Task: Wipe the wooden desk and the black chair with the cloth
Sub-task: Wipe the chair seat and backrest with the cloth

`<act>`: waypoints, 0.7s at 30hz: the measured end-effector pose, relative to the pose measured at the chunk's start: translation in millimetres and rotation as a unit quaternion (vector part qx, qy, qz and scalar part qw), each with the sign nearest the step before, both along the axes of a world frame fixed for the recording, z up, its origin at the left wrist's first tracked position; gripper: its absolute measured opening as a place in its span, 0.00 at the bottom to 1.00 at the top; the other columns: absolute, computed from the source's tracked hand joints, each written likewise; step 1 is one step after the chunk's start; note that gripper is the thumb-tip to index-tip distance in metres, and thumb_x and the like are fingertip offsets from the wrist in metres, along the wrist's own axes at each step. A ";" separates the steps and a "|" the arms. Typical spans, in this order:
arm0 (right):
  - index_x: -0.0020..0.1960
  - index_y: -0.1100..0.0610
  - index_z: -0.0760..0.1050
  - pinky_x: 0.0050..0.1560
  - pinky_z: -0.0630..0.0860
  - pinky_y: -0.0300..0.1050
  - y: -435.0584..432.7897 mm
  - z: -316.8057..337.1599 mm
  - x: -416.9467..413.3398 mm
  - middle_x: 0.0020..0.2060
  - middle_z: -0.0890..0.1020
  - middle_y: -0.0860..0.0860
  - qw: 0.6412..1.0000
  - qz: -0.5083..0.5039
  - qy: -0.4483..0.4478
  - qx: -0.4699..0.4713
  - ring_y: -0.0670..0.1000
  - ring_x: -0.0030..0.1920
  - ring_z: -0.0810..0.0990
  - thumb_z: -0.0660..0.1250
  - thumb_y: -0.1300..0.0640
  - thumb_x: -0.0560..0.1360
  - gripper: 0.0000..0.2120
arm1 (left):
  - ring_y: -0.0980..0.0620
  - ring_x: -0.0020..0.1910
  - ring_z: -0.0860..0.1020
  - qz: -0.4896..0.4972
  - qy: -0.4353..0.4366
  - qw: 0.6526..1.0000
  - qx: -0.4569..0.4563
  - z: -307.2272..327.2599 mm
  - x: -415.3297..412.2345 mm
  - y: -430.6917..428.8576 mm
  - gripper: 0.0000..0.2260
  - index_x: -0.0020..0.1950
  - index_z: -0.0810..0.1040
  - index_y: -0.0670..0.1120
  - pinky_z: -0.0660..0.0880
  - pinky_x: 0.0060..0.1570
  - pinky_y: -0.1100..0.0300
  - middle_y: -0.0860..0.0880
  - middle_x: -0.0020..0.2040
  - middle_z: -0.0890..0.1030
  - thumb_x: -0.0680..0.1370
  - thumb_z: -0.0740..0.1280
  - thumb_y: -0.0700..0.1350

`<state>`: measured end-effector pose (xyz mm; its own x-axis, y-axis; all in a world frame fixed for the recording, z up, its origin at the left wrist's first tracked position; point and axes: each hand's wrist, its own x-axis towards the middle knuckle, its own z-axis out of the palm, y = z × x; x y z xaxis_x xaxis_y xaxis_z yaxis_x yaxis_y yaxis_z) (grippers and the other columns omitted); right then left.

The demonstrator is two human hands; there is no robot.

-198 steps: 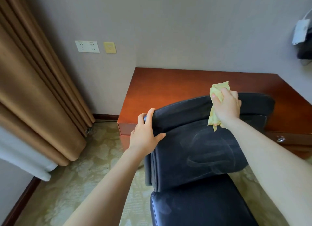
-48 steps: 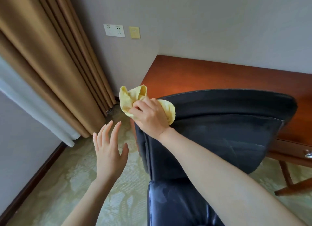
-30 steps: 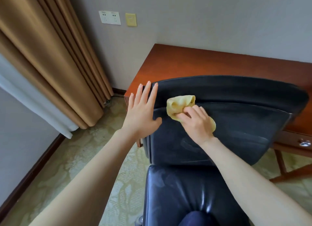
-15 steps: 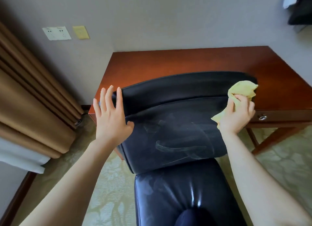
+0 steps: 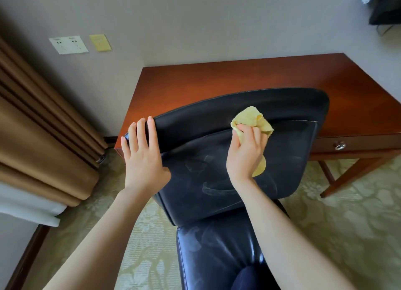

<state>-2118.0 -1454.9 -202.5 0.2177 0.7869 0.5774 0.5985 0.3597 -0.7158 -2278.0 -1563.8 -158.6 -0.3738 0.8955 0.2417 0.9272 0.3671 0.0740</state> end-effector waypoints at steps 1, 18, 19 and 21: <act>0.50 0.61 0.80 0.42 0.73 0.45 -2.3 1.3 -3.0 0.42 0.79 0.55 1.000 0.002 -0.001 -0.005 0.58 0.48 0.75 0.70 0.64 0.72 0.07 | 0.35 0.74 0.52 0.002 0.001 1.000 -0.006 -0.2 -0.3 -0.9 0.50 0.77 0.48 0.38 0.53 0.69 0.36 0.38 0.74 0.55 0.60 0.72 0.38; 0.41 0.55 0.80 0.41 0.71 0.49 -58.5 -4.3 -56.3 0.36 0.78 0.50 0.934 0.225 -0.226 0.157 0.55 0.39 0.75 0.69 0.63 0.71 0.04 | 0.40 0.76 0.46 0.004 -0.024 1.000 -0.014 2.3 -3.5 -10.0 0.49 0.78 0.44 0.41 0.47 0.72 0.41 0.42 0.77 0.51 0.63 0.69 0.39; 0.44 0.53 0.80 0.44 0.71 0.49 -57.6 -7.6 -54.5 0.39 0.79 0.50 0.931 0.220 -0.241 0.167 0.56 0.41 0.76 0.68 0.63 0.72 0.06 | 0.41 0.76 0.46 0.003 -0.028 1.000 -0.010 3.1 -3.9 -11.2 0.48 0.78 0.45 0.42 0.47 0.72 0.42 0.42 0.77 0.51 0.64 0.70 0.39; 0.50 0.50 0.80 0.48 0.71 0.52 -51.4 -12.8 -48.6 0.48 0.78 0.53 0.928 0.209 -0.251 0.181 0.57 0.47 0.74 0.67 0.62 0.72 0.10 | 0.43 0.77 0.46 0.010 -0.043 0.999 0.006 6.2 -2.9 -11.8 0.46 0.78 0.46 0.43 0.44 0.72 0.42 0.43 0.77 0.52 0.66 0.68 0.39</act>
<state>-2166.6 -1506.4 -215.3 -0.4309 0.4766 0.7663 0.5771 0.7984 -0.1720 -2280.9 -1575.6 -152.3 -0.4110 0.8850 0.2187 0.9099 0.3835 0.1579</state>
